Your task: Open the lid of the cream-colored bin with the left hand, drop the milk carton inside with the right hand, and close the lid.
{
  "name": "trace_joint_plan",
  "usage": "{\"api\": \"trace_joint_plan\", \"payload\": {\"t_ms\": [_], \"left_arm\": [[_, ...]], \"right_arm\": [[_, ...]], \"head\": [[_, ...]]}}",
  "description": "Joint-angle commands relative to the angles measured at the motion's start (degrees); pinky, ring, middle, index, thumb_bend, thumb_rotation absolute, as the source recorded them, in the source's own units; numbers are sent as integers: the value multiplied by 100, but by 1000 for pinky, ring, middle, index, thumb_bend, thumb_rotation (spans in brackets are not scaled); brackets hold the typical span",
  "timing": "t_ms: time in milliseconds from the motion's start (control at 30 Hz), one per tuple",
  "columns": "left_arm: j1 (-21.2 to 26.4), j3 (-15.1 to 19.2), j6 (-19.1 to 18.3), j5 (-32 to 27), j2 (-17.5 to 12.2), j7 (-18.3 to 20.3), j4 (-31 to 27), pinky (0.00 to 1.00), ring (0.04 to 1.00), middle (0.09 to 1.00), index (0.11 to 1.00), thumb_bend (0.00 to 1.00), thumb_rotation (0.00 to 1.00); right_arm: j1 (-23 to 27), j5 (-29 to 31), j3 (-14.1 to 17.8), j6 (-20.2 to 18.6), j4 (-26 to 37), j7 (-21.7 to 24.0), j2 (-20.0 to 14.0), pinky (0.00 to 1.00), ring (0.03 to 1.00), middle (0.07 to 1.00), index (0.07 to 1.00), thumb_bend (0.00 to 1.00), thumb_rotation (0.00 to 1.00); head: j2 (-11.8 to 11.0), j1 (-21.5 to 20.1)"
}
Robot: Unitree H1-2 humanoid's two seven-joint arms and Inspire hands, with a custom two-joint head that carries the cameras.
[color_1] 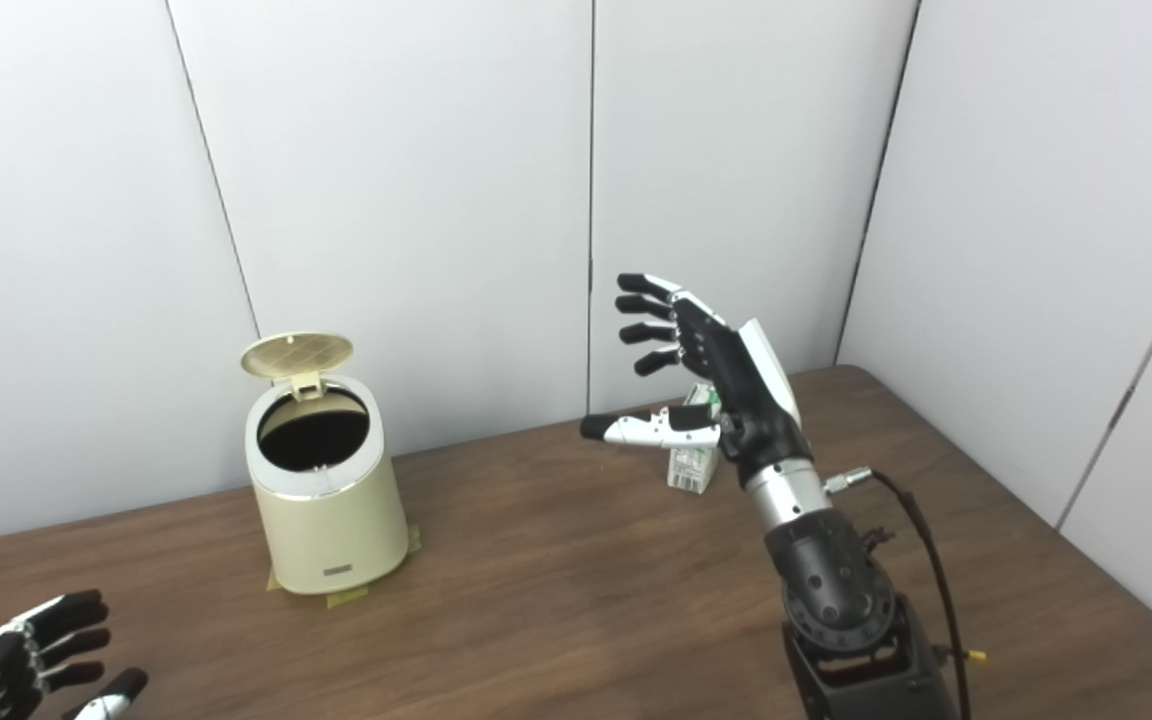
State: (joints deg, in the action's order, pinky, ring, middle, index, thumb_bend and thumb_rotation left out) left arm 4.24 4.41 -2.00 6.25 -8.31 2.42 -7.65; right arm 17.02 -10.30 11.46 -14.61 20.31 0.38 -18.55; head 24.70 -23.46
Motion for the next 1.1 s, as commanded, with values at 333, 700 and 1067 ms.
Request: {"api": "trace_joint_plan", "payload": {"t_ms": [333, 700, 1067], "left_arm": [[204, 22, 42, -127, -195, 46, 8, 644, 731, 769, 745, 588, 0], [188, -26, 9, -79, -194, 17, -90, 635, 727, 764, 742, 582, 10], [142, -55, -28, -76, -176, 23, -269, 603, 689, 740, 728, 595, 0]], "right_arm": [[759, -218, 452, -306, -993, -146, -962, 788, 913, 929, 911, 911, 269], [916, 88, 107, -389, -2143, 421, -1329, 800, 974, 993, 960, 809, 95], [1067, 377, -126, 296, -3439, 723, -1494, 952, 1000, 1000, 1000, 881, 229]], "head": [[7, -96], [42, -69], [93, -58]]}}
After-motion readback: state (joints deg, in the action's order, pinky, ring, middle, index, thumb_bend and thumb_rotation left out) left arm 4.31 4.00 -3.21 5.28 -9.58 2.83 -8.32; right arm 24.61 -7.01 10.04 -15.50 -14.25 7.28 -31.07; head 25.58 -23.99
